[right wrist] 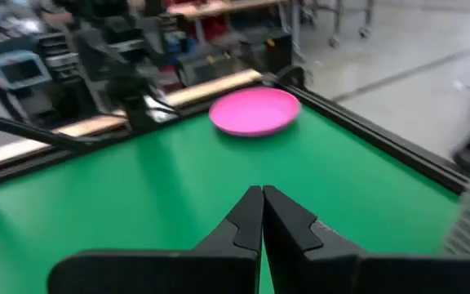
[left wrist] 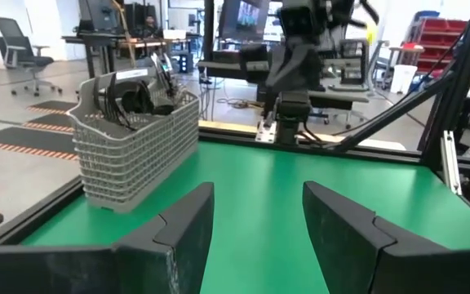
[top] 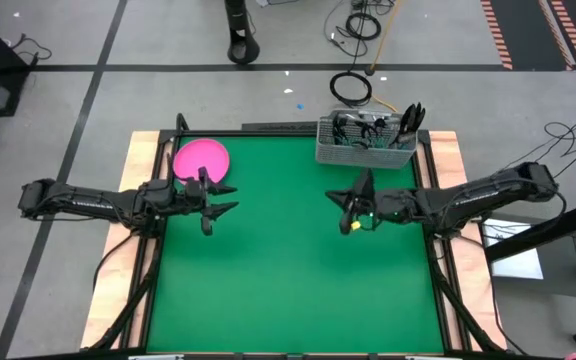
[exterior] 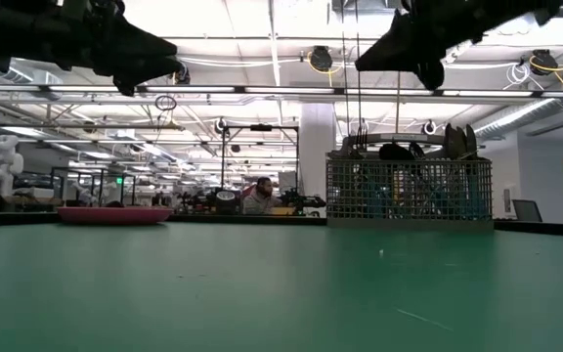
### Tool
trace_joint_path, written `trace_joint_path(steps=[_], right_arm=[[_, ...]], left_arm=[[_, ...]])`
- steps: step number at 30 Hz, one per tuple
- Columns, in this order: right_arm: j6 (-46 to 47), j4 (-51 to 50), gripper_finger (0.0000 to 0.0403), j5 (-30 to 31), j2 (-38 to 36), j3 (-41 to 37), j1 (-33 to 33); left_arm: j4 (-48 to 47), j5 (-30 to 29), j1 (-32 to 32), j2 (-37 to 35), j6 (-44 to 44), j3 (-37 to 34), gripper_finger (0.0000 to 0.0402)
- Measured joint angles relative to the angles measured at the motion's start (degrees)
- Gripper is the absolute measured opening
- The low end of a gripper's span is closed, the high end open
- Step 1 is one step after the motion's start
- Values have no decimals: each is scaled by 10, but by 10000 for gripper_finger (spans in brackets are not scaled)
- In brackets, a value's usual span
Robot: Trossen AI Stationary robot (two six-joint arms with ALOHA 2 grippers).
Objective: Sort silverware
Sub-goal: Return to Home Position
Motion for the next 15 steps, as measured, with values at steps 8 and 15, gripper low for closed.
trace_joint_path(steps=[8,15], right_arm=[[-70,221,0,-65,37,-88,-3],[-143,243,0,-183,43,-88,-34]], left_arm=[[74,4,0,57,-15,0,192],[95,12,0,67,-26,0,192]])
